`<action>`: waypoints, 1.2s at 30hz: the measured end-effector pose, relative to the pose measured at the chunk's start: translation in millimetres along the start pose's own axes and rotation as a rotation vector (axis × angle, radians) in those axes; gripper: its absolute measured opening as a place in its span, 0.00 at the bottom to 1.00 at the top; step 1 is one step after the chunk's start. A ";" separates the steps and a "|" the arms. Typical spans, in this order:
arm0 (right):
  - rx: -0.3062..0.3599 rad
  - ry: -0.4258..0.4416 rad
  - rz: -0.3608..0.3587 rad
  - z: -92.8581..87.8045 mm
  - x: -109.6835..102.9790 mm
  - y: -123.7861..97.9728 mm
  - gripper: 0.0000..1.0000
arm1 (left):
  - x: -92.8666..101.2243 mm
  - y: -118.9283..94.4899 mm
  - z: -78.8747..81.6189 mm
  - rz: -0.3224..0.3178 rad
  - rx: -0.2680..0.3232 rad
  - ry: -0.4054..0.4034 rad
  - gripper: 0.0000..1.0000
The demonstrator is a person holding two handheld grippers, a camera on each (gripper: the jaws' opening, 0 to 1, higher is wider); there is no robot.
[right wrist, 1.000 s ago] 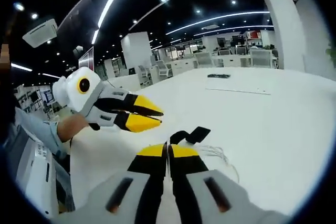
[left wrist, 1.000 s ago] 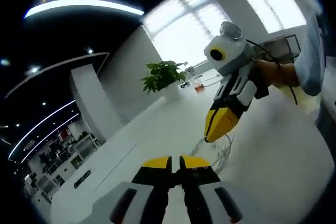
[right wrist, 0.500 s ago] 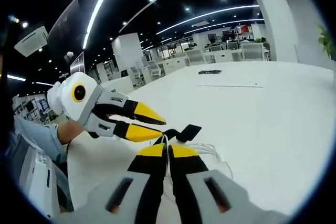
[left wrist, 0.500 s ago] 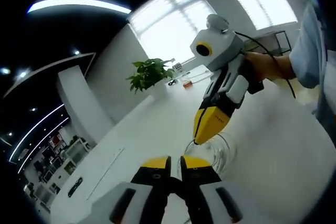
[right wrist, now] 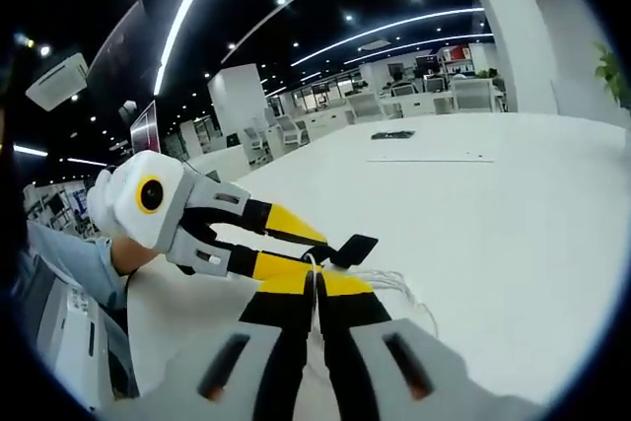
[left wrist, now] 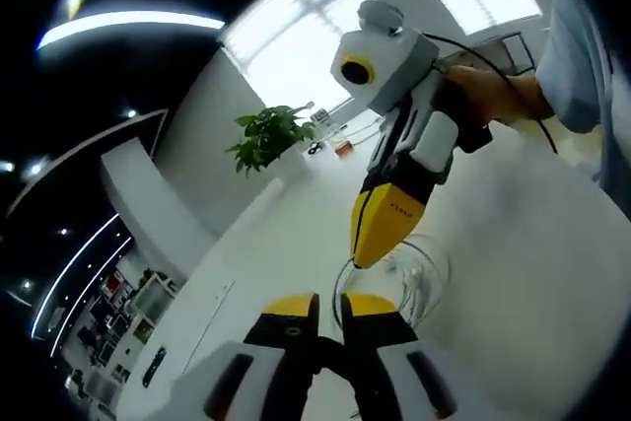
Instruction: Peel open the Velcro strap on the desktop, arrange the wired earphones neatly onto it, and close the Velcro strap to secure them.
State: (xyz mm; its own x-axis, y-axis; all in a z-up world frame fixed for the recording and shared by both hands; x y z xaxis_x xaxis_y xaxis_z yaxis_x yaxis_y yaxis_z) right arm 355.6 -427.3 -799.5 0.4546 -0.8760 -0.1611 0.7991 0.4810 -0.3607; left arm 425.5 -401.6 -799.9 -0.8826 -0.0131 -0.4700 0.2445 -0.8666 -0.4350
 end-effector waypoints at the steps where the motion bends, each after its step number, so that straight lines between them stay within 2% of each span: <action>1: 0.001 0.001 0.001 0.3 -0.2 0.0 0.05 | 0.3 0.2 0.4 0.004 0.000 0.007 0.12; 11: 0.003 0.007 -0.015 0.6 3.0 0.7 0.05 | -1.9 1.6 2.3 0.016 0.007 0.029 0.08; 19: -0.007 -0.016 -0.043 -0.1 6.5 -4.1 0.08 | -6.3 -3.1 -4.3 0.035 -0.022 0.022 0.06; 22: -0.017 -0.021 -0.055 -0.7 12.2 -7.1 0.08 | -7.3 -6.0 -5.7 0.045 -0.031 0.014 0.06; 31: -0.053 -0.001 -0.181 -10.3 49.7 -12.0 0.09 | -9.2 -6.9 2.1 0.075 -0.002 0.005 0.06; 36: -0.098 0.015 -0.195 -19.9 54.9 -4.4 0.10 | -10.4 -5.5 1.7 0.075 0.010 -0.005 0.06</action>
State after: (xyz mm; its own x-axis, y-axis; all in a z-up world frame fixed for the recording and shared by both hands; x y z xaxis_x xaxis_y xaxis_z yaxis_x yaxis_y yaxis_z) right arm 369.2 -478.2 -825.0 0.2882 -0.9530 -0.0931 0.8289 0.2970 -0.4741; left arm 432.7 -397.6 -791.3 -0.8638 -0.0809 -0.4973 0.3063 -0.8680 -0.3908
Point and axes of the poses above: the point that each gripper's makers call its tool centre point, and the gripper's own axes: y roughly forward along the fingers, x roughly to its right, z roughly out of its top, the point moved 3 cm from there along -y, roughly backward along the fingers, and after that the axes turned 12 degrees about -z, right-handed, at the moved point
